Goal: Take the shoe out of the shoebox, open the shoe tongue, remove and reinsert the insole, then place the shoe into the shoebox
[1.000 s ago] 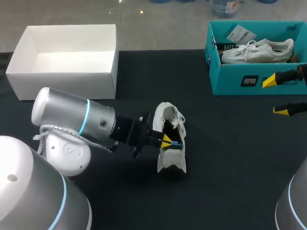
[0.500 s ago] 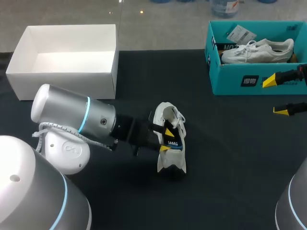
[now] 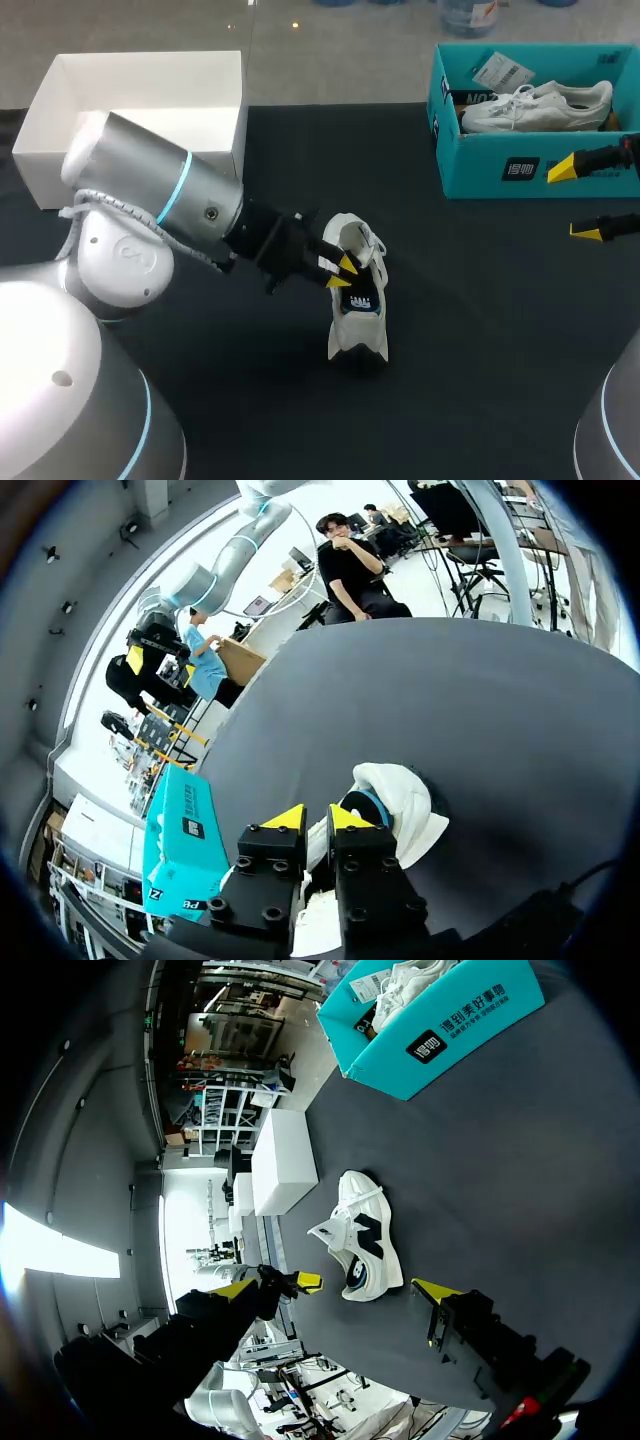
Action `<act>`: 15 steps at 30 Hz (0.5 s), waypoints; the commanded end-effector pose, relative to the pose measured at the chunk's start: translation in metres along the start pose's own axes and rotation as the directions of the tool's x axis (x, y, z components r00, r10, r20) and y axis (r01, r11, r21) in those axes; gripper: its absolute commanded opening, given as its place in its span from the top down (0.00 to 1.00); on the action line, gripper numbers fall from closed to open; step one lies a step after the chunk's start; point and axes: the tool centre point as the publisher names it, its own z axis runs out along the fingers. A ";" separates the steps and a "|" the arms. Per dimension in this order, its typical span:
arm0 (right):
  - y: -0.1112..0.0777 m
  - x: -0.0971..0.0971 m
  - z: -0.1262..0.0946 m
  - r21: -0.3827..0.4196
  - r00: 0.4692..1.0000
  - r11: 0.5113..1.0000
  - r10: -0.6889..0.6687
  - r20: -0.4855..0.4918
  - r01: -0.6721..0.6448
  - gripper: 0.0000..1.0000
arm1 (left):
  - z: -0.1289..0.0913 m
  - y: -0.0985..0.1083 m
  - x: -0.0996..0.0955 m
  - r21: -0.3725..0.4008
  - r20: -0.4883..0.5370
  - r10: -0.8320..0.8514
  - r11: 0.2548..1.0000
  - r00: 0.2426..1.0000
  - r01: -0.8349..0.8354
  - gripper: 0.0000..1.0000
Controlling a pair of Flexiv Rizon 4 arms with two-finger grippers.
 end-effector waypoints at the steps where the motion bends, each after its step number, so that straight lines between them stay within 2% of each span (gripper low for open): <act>1: 0.000 0.000 0.001 -0.001 1.000 1.000 0.001 0.002 -0.001 0.00 | -0.007 0.004 -0.015 0.033 -0.334 0.210 0.977 0.919 -0.211 1.00; 6: 0.000 0.000 0.001 -0.001 1.000 1.000 0.001 0.002 -0.001 0.00 | -0.008 0.000 -0.022 0.091 -0.372 0.296 0.955 0.880 -0.283 1.00; 8: 0.000 0.000 0.001 -0.001 1.000 1.000 0.001 0.002 -0.001 0.00 | -0.007 -0.002 -0.027 0.075 -0.335 0.282 0.959 0.899 -0.272 1.00; 15: 0.000 0.000 0.001 -0.001 1.000 1.000 0.001 0.002 -0.001 0.00 | -0.007 -0.002 -0.027 0.075 -0.335 0.282 0.959 0.899 -0.272 1.00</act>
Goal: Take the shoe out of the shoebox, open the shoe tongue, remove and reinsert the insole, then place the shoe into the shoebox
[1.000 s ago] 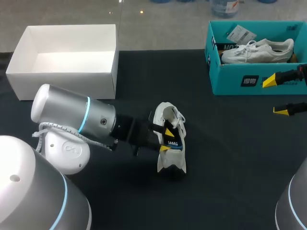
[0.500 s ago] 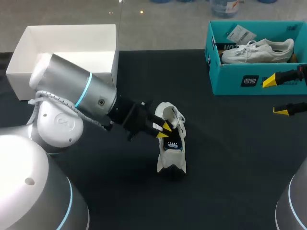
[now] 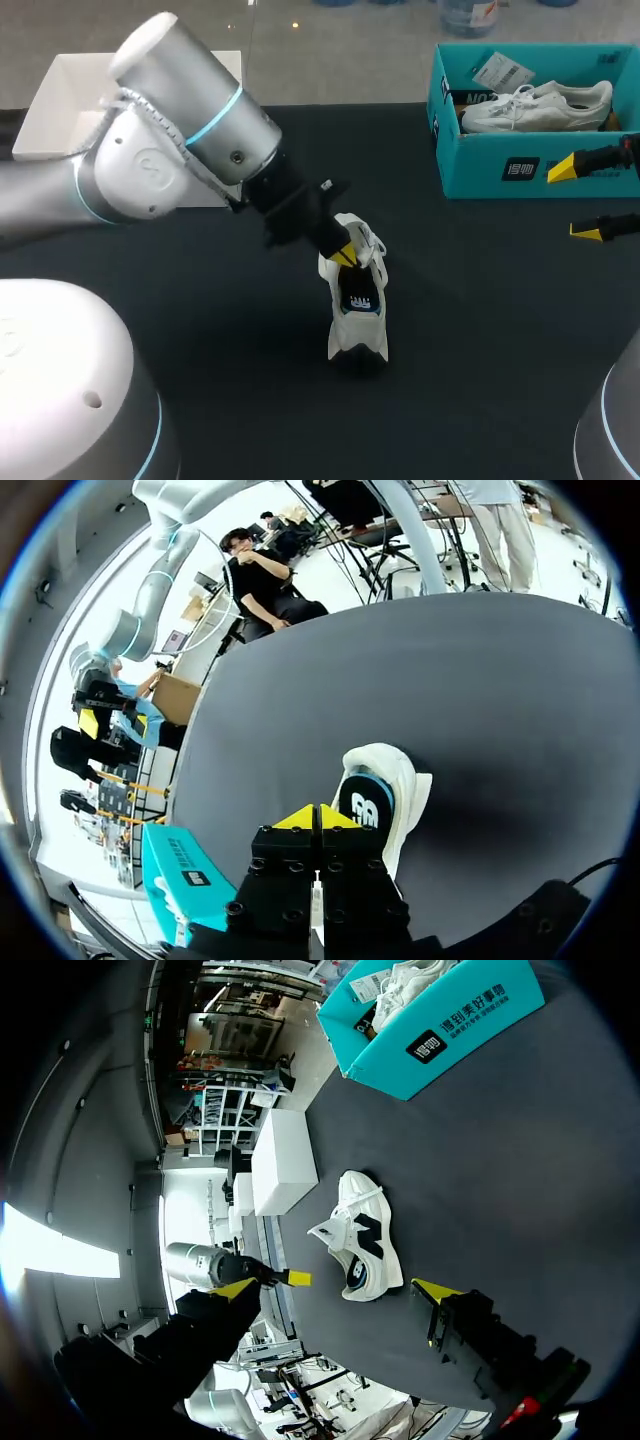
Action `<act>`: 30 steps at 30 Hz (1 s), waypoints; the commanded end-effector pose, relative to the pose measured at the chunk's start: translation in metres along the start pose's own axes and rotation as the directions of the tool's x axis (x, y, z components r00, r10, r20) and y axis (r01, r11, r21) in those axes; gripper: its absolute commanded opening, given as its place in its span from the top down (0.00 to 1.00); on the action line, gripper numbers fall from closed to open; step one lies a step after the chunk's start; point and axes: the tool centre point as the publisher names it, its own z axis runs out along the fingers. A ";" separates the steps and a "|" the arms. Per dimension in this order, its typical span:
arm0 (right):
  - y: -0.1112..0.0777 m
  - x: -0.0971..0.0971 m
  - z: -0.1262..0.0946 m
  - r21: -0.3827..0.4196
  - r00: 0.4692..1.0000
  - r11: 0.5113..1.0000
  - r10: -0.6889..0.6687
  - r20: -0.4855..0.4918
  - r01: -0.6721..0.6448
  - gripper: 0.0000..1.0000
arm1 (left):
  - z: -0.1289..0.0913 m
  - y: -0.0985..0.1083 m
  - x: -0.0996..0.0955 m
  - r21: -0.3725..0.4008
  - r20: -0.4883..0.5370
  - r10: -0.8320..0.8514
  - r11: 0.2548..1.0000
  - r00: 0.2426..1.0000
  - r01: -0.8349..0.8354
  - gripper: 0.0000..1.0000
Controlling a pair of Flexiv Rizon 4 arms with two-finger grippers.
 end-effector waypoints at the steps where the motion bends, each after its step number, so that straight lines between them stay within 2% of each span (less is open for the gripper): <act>1: 0.000 0.000 0.001 -0.001 1.000 1.000 0.001 0.002 -0.001 0.00 | 0.001 0.003 -0.004 0.003 -0.079 0.000 1.000 0.997 0.001 1.00; 6: 0.000 0.000 0.001 -0.001 1.000 1.000 0.001 0.002 -0.001 0.00 | 0.001 0.003 -0.004 0.003 -0.079 0.000 1.000 0.997 0.001 1.00; 8: 0.000 0.000 0.001 -0.001 1.000 1.000 0.001 0.002 -0.001 0.00 | 0.009 0.005 -0.002 -0.050 -0.169 0.019 0.998 0.986 -0.027 1.00; 11: 0.000 0.000 0.001 -0.001 1.000 1.000 0.001 0.002 -0.001 0.00 | 0.019 0.009 0.000 -0.058 -0.288 0.024 0.997 0.957 -0.043 1.00; 13: 0.000 0.000 0.001 -0.001 1.000 1.000 0.001 0.002 -0.001 0.00 | 0.025 0.013 0.001 -0.089 -0.327 0.048 0.993 0.944 -0.082 1.00; 17: 0.000 0.000 0.001 -0.001 1.000 1.000 0.001 0.002 -0.001 0.00 | 0.037 0.021 0.002 -0.091 -0.372 0.051 0.992 0.927 -0.092 1.00; 19: 0.000 0.000 0.001 -0.001 1.000 1.000 0.001 0.002 -0.001 0.00 | 0.043 0.023 0.005 -0.063 -0.392 0.046 0.995 0.919 -0.077 1.00; 23: 0.000 0.000 0.001 -0.001 1.000 1.000 0.001 0.002 -0.001 0.00 | 0.053 0.028 0.015 -0.053 -0.462 0.040 0.996 0.886 -0.072 1.00; 30: 0.000 0.000 0.001 -0.001 1.000 1.000 0.001 0.002 -0.001 0.00 | 0.064 0.032 0.030 -0.022 -0.499 0.039 0.998 0.866 -0.057 1.00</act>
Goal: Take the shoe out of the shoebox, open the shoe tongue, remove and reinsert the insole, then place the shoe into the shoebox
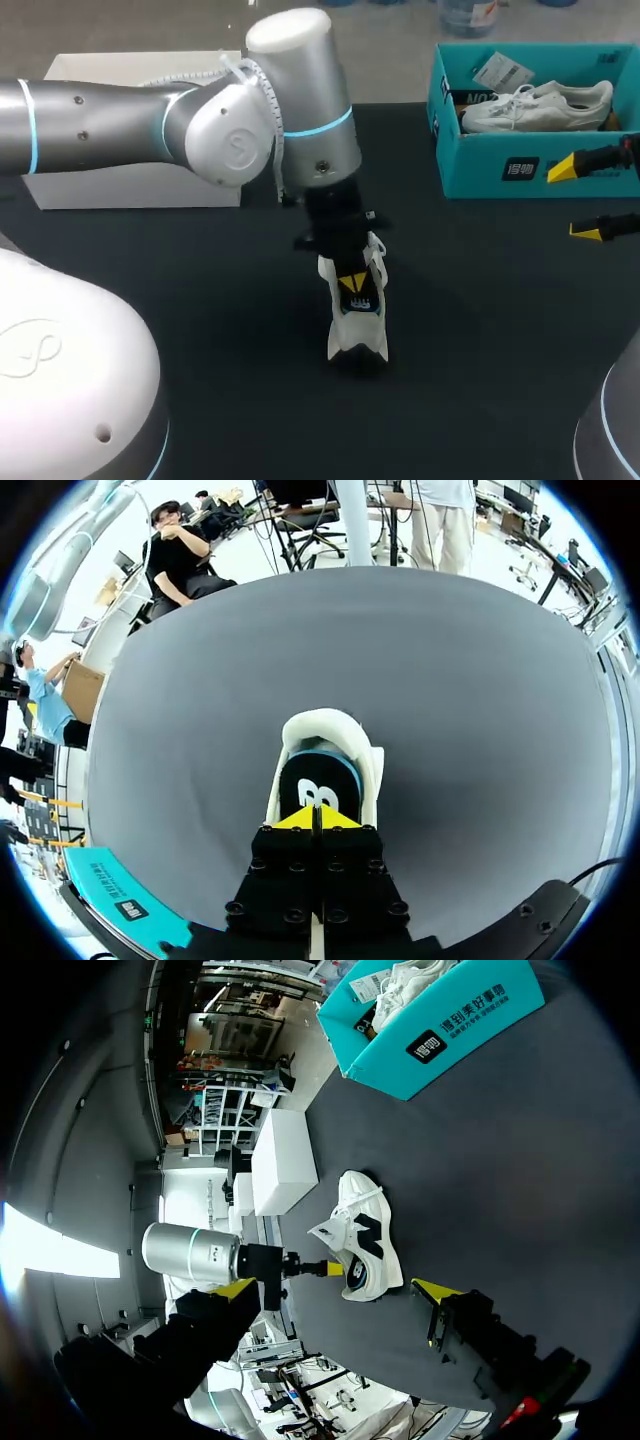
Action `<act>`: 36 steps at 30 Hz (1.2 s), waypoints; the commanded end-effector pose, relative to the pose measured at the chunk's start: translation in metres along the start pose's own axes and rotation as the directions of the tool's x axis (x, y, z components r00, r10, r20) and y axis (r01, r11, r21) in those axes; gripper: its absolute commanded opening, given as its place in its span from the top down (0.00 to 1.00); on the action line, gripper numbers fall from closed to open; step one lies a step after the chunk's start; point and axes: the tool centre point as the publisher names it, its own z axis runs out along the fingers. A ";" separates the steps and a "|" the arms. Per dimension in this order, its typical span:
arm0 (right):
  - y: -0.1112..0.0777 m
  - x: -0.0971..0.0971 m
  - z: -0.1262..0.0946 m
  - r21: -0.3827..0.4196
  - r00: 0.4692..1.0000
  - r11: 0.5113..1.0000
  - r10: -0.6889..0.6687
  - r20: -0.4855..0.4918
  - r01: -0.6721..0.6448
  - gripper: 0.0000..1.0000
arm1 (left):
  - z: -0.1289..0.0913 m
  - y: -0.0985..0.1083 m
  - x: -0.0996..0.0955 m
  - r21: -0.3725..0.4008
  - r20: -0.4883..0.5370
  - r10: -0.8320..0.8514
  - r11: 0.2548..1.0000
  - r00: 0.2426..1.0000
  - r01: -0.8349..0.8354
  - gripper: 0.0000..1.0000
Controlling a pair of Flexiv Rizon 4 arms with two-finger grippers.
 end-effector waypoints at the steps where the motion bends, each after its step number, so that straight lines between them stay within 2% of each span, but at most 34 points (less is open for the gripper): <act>1: 0.000 0.000 0.001 -0.001 1.000 1.000 0.001 0.002 -0.001 0.00 | 0.011 0.005 -0.003 0.018 -0.076 0.000 1.000 0.997 0.001 1.00; 12: 0.000 0.000 0.001 -0.001 1.000 1.000 0.001 0.002 -0.001 0.00 | 0.033 -0.002 0.010 0.065 -0.083 -0.032 0.997 0.996 0.038 1.00; 21: 0.000 0.000 0.001 -0.001 1.000 1.000 0.001 0.002 -0.001 0.00 | 0.052 -0.003 0.015 0.049 -0.095 -0.049 0.997 0.994 0.054 1.00; 30: 0.000 0.000 0.001 -0.001 1.000 1.000 0.001 0.002 -0.001 0.00 | 0.020 -0.007 0.012 0.004 -0.028 -0.027 1.000 0.999 0.027 1.00; 36: 0.000 0.000 0.001 -0.001 1.000 1.000 0.001 0.002 -0.001 0.00 | 0.035 -0.017 0.011 0.043 -0.051 0.062 0.997 0.997 -0.060 1.00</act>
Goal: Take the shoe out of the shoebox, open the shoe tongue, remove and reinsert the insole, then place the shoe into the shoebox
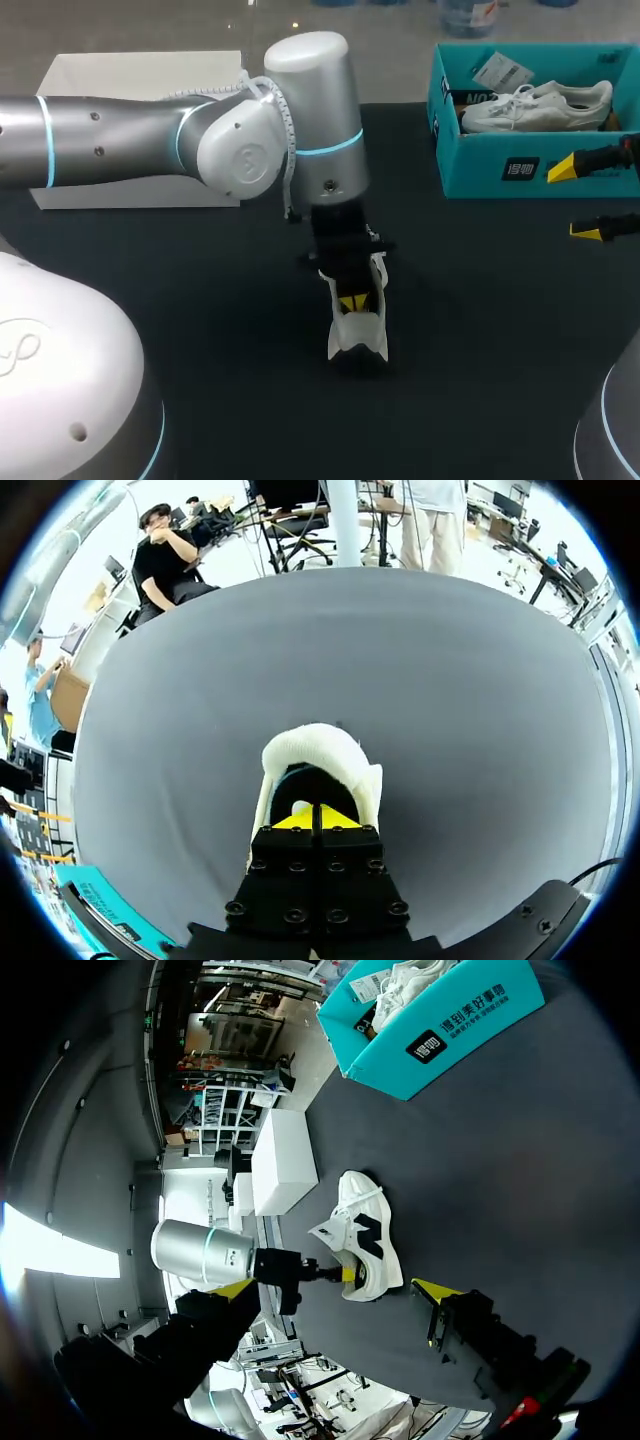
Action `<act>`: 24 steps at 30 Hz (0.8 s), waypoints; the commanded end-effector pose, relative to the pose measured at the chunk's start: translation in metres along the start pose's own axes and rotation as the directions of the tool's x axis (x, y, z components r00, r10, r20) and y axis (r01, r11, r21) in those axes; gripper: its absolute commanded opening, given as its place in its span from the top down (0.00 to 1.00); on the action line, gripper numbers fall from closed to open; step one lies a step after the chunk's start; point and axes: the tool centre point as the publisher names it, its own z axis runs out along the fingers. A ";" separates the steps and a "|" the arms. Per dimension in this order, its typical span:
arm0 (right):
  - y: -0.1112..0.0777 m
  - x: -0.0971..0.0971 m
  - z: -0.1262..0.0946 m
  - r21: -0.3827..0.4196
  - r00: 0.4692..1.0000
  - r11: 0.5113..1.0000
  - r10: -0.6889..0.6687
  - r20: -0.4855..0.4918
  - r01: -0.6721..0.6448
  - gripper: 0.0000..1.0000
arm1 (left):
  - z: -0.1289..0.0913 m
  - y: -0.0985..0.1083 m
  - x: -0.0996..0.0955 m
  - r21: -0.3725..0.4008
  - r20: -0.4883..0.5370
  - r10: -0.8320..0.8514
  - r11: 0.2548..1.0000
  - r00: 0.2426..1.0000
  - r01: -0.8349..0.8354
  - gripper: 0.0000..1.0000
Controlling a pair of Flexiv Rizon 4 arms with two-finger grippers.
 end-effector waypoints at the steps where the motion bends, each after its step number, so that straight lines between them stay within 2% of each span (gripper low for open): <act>1: 0.000 0.000 0.001 -0.001 1.000 1.000 0.001 0.002 -0.001 0.00 | 0.013 -0.004 -0.001 0.012 -0.011 0.019 1.000 1.000 -0.019 1.00; 9: 0.000 0.000 0.001 -0.001 1.000 1.000 0.001 0.002 -0.001 0.00 | 0.037 -0.001 -0.007 0.000 -0.028 0.028 1.000 0.999 -0.028 1.00; 17: 0.000 0.000 0.001 -0.001 1.000 1.000 0.001 0.002 -0.001 0.00 | 0.052 0.010 -0.009 -0.058 0.002 0.000 0.998 1.000 0.000 1.00; 24: 0.000 0.000 0.001 -0.001 1.000 1.000 0.001 0.002 -0.001 0.00 | 0.064 0.015 -0.005 -0.082 -0.056 -0.034 0.996 0.998 0.029 1.00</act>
